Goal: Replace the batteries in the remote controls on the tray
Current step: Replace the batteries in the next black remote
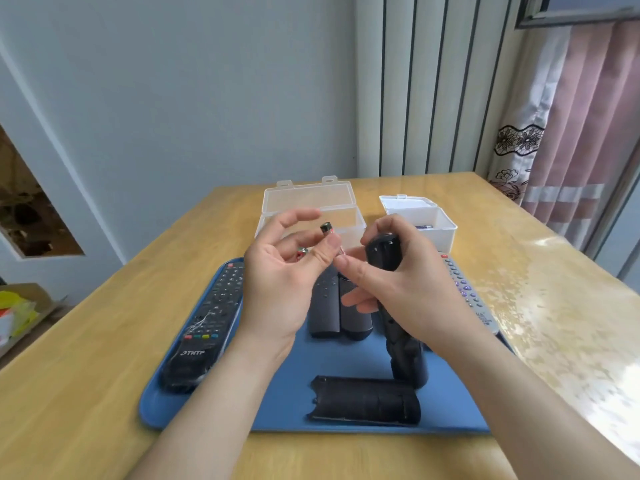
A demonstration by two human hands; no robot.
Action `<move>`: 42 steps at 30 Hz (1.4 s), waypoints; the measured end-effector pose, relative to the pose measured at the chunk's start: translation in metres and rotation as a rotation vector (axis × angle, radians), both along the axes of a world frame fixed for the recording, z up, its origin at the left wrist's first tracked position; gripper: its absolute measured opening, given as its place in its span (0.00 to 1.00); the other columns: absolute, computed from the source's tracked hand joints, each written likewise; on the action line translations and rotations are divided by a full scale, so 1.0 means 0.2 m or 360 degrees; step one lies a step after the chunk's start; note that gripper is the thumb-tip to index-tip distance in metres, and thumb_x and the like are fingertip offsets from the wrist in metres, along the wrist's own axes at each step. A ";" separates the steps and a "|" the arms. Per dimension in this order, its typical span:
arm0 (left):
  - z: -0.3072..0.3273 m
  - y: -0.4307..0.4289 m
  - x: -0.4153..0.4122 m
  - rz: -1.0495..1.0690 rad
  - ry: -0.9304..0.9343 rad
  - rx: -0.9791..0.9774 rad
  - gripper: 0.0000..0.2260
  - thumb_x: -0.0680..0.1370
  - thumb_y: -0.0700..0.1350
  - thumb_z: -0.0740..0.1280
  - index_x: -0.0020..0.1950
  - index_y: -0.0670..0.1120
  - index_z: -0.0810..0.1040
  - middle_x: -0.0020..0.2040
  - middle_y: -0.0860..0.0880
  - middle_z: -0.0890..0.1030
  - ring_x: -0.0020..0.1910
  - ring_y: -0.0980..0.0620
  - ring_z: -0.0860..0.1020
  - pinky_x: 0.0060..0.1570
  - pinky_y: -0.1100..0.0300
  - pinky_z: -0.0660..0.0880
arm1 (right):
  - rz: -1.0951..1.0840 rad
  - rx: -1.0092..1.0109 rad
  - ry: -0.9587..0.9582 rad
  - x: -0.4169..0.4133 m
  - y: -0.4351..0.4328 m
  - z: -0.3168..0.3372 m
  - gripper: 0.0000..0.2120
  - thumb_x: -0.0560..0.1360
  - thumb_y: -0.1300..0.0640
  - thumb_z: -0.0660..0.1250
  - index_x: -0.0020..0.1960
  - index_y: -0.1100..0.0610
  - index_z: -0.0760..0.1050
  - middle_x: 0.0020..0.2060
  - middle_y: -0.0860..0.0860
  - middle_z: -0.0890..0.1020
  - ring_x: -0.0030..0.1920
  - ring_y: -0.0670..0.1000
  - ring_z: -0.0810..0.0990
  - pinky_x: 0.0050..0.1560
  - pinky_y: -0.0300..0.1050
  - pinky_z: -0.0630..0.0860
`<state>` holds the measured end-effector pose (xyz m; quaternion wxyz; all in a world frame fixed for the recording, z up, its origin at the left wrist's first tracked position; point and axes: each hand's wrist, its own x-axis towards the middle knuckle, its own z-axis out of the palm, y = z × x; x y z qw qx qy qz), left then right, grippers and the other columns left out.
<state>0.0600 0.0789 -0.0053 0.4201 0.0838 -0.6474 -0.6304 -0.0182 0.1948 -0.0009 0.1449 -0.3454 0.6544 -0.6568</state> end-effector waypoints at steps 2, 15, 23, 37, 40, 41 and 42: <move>0.02 0.00 0.01 -0.0046 0.0034 0.0172 0.08 0.74 0.36 0.70 0.49 0.46 0.77 0.39 0.43 0.79 0.24 0.60 0.72 0.24 0.72 0.66 | -0.0007 0.0124 0.0029 -0.01 0.00 0.00 0.20 0.70 0.54 0.76 0.51 0.57 0.67 0.36 0.56 0.84 0.27 0.53 0.83 0.29 0.45 0.80; 0.00 0.01 -0.01 -0.0140 0.0024 0.0412 0.06 0.75 0.39 0.69 0.46 0.48 0.74 0.35 0.48 0.79 0.22 0.57 0.61 0.20 0.68 0.58 | 0.0285 0.0022 -0.0197 -0.05 0.03 0.01 0.11 0.79 0.69 0.63 0.58 0.59 0.76 0.53 0.60 0.81 0.49 0.52 0.86 0.49 0.48 0.83; -0.02 0.04 -0.01 -0.0117 -0.0012 0.0251 0.07 0.75 0.38 0.70 0.50 0.44 0.76 0.35 0.46 0.81 0.28 0.56 0.77 0.26 0.72 0.67 | 0.0303 -0.0064 -0.0571 0.01 0.00 0.01 0.09 0.82 0.60 0.58 0.56 0.58 0.76 0.42 0.59 0.85 0.30 0.60 0.82 0.30 0.49 0.81; -0.07 -0.03 -0.03 -0.0233 -0.0204 -0.0191 0.19 0.70 0.40 0.75 0.59 0.50 0.79 0.46 0.50 0.82 0.31 0.44 0.68 0.41 0.56 0.71 | 0.0374 -0.0254 -0.0768 -0.05 0.00 -0.02 0.06 0.76 0.65 0.67 0.53 0.65 0.79 0.38 0.59 0.81 0.33 0.51 0.78 0.31 0.40 0.77; -0.08 -0.06 -0.03 -0.0268 -0.0288 -0.0273 0.20 0.70 0.36 0.75 0.59 0.50 0.79 0.47 0.49 0.83 0.29 0.52 0.66 0.37 0.62 0.67 | 0.0364 -0.0155 -0.0734 -0.07 0.01 -0.03 0.10 0.76 0.64 0.69 0.57 0.64 0.79 0.41 0.59 0.83 0.33 0.50 0.80 0.32 0.40 0.77; -0.09 -0.06 -0.03 -0.0237 -0.0298 -0.0310 0.19 0.70 0.37 0.75 0.58 0.51 0.79 0.46 0.51 0.83 0.27 0.55 0.63 0.33 0.60 0.63 | 0.0355 -0.0132 -0.0727 -0.07 0.01 -0.03 0.11 0.75 0.63 0.69 0.57 0.64 0.79 0.41 0.59 0.83 0.33 0.50 0.81 0.33 0.40 0.78; -0.09 -0.06 -0.03 -0.0203 -0.0310 -0.0343 0.18 0.69 0.39 0.76 0.57 0.52 0.79 0.45 0.53 0.83 0.26 0.56 0.60 0.31 0.59 0.59 | 0.0344 -0.0120 -0.0736 -0.07 0.01 -0.03 0.11 0.76 0.63 0.69 0.57 0.63 0.79 0.42 0.59 0.83 0.34 0.51 0.81 0.33 0.40 0.78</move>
